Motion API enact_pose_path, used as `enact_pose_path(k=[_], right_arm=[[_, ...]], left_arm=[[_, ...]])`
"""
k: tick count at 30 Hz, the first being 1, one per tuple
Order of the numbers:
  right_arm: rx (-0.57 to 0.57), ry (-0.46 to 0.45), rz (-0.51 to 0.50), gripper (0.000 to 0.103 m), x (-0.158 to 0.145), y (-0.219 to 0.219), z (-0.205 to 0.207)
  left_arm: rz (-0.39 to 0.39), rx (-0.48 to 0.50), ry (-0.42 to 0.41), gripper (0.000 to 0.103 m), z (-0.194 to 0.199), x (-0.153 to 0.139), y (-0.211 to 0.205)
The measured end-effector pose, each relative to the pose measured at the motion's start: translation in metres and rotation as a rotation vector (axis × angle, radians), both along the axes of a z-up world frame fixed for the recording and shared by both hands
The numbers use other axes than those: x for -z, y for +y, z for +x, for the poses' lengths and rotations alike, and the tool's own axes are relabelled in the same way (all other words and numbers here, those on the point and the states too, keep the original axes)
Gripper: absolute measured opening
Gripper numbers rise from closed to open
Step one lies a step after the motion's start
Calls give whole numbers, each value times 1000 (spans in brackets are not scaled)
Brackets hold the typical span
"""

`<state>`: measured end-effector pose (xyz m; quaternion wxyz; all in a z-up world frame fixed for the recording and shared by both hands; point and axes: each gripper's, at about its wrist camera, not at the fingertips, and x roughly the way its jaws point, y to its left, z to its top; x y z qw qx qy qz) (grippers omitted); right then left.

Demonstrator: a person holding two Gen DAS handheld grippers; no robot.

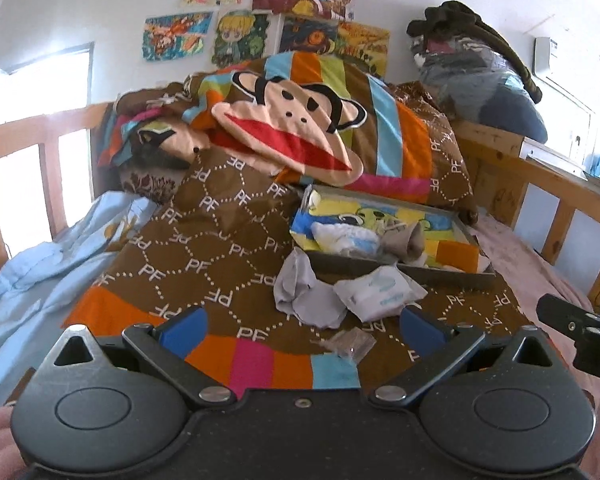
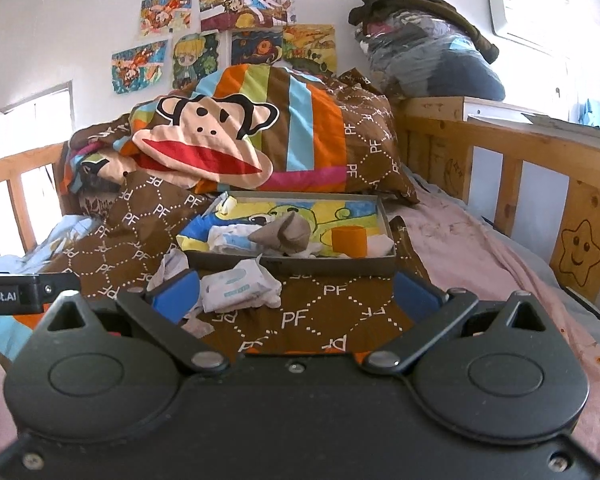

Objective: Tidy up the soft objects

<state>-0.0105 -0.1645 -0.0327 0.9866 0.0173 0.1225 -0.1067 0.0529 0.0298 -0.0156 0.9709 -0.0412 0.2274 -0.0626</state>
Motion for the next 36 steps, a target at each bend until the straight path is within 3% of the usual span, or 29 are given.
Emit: enact_pose_path(k=[11,36], right_arm=[[-11,27,4,103,2,-7,5],[4,23,30,103,6,-12,9]], left_arm=[[10,-10,44,102,4,7,-2],[18,-1,48,102,5,8,-5]])
